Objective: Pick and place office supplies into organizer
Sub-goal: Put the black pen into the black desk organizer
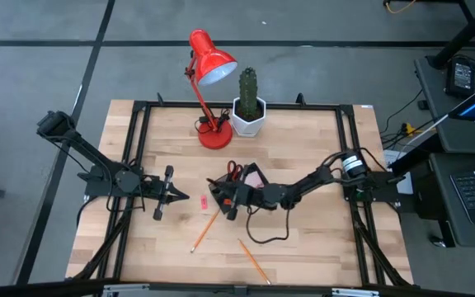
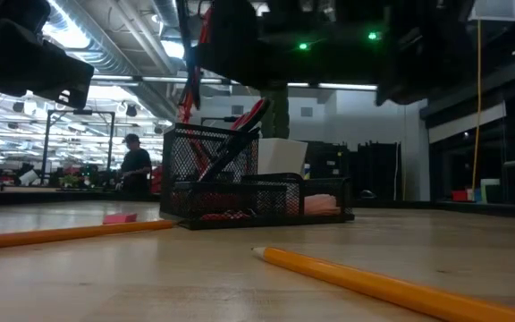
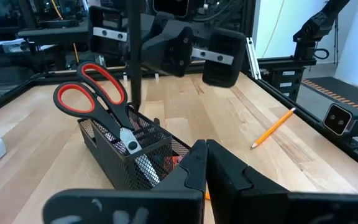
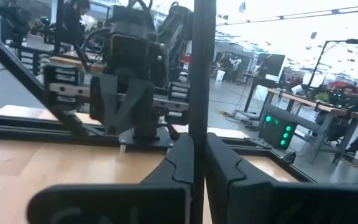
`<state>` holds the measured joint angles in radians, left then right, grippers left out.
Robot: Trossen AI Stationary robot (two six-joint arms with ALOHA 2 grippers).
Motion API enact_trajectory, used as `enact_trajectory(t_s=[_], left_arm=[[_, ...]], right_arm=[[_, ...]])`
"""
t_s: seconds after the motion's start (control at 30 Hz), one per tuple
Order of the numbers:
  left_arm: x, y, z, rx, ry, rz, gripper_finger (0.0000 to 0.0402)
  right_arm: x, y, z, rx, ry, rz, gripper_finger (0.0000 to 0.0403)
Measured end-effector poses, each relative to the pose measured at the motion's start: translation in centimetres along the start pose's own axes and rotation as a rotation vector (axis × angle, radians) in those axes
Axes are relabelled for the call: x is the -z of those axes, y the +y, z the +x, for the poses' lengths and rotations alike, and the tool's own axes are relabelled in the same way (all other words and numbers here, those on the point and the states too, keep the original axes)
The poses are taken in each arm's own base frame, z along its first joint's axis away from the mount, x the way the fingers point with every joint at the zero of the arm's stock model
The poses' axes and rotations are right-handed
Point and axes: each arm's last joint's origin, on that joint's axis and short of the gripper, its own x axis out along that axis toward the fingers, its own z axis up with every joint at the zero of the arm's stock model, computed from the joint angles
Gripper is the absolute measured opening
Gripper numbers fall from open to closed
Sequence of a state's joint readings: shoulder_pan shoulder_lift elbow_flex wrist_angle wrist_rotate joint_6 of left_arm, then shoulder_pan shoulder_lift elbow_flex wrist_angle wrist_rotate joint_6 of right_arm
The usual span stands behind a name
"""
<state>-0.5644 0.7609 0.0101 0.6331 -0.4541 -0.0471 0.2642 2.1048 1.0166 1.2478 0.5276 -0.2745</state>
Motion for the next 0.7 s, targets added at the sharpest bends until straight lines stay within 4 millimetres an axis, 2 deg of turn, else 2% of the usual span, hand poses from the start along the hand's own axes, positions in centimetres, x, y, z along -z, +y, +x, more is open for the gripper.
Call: enact_trajectory(t_s=[0.2,0.4,0.7], left_arm=[[0.0,0.0,0.0,0.0,0.0,0.0,0.0001],[0.0,0.0,0.0,0.0,0.0,0.0,0.0002],[0.0,0.0,0.0,0.0,0.0,0.027,0.0002]], right_arm=[[0.4,0.4,0.9,0.008,-0.003,0.005,0.0013],[0.6,0.3,0.9,0.046,0.023,0.004,0.0013],[2.1,0.7,0.8,0.042,0.093,0.058,0.0012]])
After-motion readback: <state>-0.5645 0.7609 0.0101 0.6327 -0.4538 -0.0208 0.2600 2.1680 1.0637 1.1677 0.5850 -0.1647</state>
